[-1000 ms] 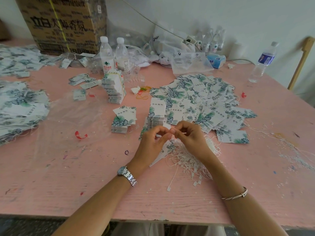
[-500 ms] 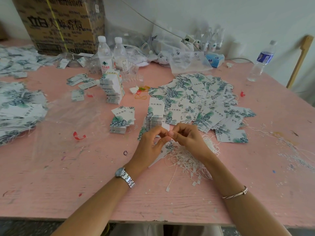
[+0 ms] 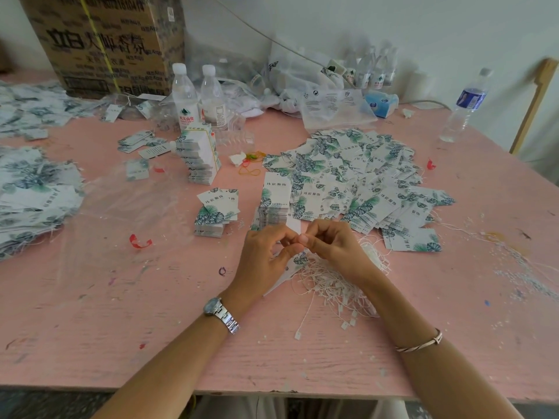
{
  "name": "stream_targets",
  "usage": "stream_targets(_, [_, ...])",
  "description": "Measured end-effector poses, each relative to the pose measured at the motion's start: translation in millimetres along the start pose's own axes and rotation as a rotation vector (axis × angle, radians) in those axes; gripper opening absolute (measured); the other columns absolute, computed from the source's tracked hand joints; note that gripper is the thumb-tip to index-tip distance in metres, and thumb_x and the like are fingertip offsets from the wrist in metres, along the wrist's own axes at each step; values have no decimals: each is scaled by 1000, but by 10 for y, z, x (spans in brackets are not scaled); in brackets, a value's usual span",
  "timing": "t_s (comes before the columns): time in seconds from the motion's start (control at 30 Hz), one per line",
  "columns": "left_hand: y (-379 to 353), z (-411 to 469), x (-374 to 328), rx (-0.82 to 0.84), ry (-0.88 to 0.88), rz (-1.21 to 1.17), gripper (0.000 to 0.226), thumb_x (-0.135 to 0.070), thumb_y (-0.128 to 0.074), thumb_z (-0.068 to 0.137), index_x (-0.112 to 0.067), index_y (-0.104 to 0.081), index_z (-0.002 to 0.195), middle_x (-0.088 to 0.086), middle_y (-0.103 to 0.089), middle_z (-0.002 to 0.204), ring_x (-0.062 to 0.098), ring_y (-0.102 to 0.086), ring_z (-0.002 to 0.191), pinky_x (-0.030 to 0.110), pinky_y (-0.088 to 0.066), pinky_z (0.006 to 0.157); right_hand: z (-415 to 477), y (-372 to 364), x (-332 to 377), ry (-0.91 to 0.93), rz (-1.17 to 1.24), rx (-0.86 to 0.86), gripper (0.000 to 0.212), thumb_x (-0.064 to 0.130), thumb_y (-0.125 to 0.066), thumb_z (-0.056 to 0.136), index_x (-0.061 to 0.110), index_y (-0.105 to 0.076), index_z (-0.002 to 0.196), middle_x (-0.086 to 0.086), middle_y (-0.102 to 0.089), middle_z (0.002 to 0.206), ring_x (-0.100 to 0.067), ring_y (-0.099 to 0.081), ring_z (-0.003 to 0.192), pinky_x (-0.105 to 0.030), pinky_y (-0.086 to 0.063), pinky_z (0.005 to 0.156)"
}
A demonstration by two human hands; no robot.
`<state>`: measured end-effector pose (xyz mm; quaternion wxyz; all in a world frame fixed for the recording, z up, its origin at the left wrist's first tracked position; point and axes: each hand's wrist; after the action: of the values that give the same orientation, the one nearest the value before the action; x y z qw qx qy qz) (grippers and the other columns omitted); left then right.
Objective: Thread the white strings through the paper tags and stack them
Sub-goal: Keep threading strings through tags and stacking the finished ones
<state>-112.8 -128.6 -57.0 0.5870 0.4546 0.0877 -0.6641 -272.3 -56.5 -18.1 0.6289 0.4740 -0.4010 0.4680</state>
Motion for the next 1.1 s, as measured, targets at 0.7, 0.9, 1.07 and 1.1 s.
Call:
stream_targets(0.7, [0,20,-166,-120,110,-40,38,-50,-63,89,-15,-70,102,-14,-70,92,8,-66,90,46,-52,87,66,-17,-116,-100,389,-53,29,31,-66,91,16,-59,68,4,-37,58,-10,-23,50,-21,-21,49])
stream_targets(0.9, [17,8,-136,-38,192,-45,38,-34,-42,104,-13,-72,112,-7,-74,105,8,-68,102,41,-55,88,77,36,-107,-121,569,-124,30,27,-67,90,18,-55,64,8,-37,55,-4,-26,48,-13,-29,45])
stream_targets(1.07, [18,-12,-98,18,171,118,30,-24,-49,102,-18,-78,105,-3,-76,97,17,-67,91,46,-50,88,76,97,-55,-126,660,-192,33,21,-56,95,23,-58,62,10,-39,56,-4,-23,49,-13,-25,43])
stream_targets(1.1, [17,-12,-91,16,184,125,27,-24,-51,100,-19,-78,105,-2,-76,97,18,-66,90,46,-50,87,77,110,-45,-121,667,-205,35,22,-55,96,24,-58,61,10,-40,56,-3,-24,48,-13,-26,42])
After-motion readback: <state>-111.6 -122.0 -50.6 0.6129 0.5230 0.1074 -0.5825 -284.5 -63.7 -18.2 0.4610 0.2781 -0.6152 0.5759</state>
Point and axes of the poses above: each hand's wrist, its own z-axis towards the middle knuckle, its own y-axis out of the back of the hand, x = y × z
